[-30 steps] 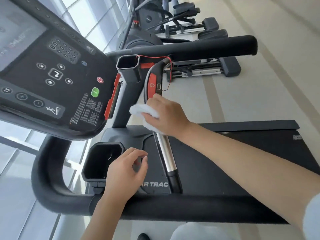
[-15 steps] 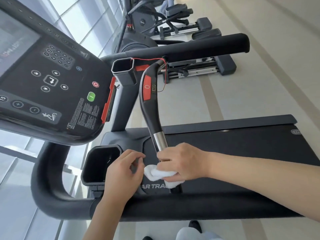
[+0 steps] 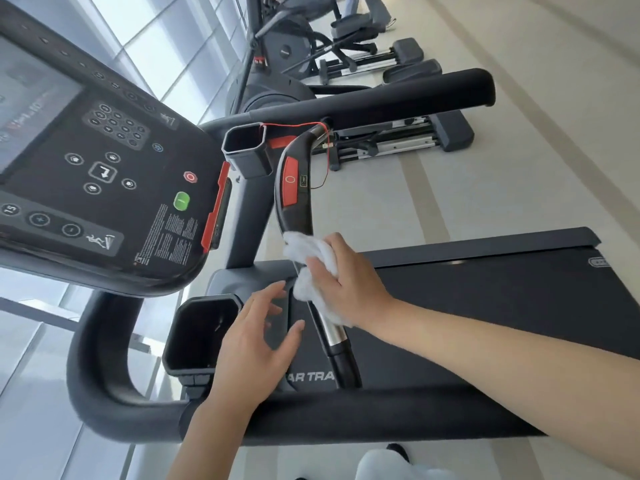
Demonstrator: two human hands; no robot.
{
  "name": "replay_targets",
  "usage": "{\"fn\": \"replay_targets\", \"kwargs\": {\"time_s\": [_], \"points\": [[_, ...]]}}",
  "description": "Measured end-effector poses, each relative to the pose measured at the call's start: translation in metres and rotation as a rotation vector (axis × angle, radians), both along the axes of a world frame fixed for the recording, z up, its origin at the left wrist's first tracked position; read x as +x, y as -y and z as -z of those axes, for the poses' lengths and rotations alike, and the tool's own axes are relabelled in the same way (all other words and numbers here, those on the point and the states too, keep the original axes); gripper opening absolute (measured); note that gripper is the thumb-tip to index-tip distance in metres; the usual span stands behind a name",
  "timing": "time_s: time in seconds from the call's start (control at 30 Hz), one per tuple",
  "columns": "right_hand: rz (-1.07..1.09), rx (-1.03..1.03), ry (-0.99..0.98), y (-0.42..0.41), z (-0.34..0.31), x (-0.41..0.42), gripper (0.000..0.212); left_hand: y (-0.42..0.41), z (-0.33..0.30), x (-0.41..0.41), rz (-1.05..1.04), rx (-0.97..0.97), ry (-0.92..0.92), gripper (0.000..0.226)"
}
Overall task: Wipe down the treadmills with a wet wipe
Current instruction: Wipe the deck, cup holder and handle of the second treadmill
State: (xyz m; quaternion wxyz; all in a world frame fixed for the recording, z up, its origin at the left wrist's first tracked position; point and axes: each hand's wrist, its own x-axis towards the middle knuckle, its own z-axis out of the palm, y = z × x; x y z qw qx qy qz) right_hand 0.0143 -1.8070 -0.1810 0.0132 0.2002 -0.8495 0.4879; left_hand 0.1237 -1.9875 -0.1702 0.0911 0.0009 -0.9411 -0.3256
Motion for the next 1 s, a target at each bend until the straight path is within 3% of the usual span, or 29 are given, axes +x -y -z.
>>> {"fn": "replay_targets", "kwargs": {"time_s": [0.13, 0.23, 0.43, 0.57, 0.73, 0.9, 1.0], "points": [[-0.201, 0.062, 0.132, -0.033, 0.017, 0.041, 0.023, -0.013, -0.004, -0.009, 0.157, 0.042, 0.088, 0.086], [-0.207, -0.032, 0.254, -0.047, 0.027, 0.045, 0.039, -0.015, -0.003, -0.01, 0.168, 0.06, 0.114, 0.101], [0.06, -0.225, 0.261, 0.004, 0.012, 0.011, 0.02, -0.015, 0.002, -0.013, 0.155, 0.024, 0.121, 0.121], [0.163, -0.321, 0.209, 0.029, -0.006, -0.038, 0.021, -0.013, 0.008, -0.016, 0.102, 0.037, 0.207, 0.133], [0.141, -0.358, 0.249, 0.02, 0.009, -0.024, 0.024, -0.014, 0.008, -0.015, 0.098, 0.021, 0.227, 0.131], [-0.052, -0.328, 0.321, -0.013, 0.03, 0.029, 0.031, -0.016, 0.006, -0.016, 0.092, 0.007, 0.238, 0.127], [-0.028, -0.333, 0.318, -0.009, 0.03, 0.023, 0.025, -0.017, 0.006, -0.016, 0.096, 0.009, 0.236, 0.123]]}}
